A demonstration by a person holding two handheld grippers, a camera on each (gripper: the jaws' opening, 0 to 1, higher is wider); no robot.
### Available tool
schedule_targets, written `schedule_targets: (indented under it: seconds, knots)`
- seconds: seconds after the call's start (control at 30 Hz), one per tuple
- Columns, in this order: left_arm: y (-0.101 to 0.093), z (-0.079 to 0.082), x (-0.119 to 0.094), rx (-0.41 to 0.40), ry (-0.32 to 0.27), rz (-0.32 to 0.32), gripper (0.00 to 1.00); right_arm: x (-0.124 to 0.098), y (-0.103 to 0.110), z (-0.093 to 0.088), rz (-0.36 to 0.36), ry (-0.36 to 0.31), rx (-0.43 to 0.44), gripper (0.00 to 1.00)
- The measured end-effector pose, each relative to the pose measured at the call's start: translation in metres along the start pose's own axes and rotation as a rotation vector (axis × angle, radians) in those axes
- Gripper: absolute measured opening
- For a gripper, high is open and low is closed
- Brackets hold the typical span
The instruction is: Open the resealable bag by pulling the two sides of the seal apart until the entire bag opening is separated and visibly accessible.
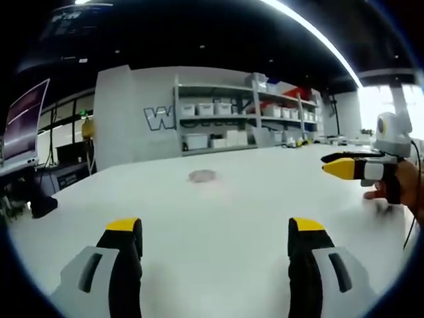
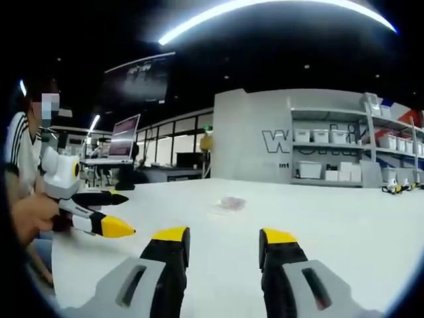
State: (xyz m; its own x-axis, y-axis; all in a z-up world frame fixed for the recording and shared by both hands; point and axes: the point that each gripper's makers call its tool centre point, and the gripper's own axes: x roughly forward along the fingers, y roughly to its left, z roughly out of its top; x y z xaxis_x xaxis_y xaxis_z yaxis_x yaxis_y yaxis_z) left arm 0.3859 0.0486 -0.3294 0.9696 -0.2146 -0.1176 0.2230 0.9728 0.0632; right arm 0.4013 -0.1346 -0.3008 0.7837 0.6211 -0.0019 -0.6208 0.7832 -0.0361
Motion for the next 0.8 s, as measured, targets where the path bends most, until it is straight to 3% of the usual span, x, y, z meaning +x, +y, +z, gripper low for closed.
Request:
schedule_targets:
  seconds: [0.8]
  knots:
    - [0.0006,0.0018,-0.0007,-0.008,-0.007,-0.003,0.90,0.0023,-0.0025,0.0007,0.006,0.007,-0.009,0.36]
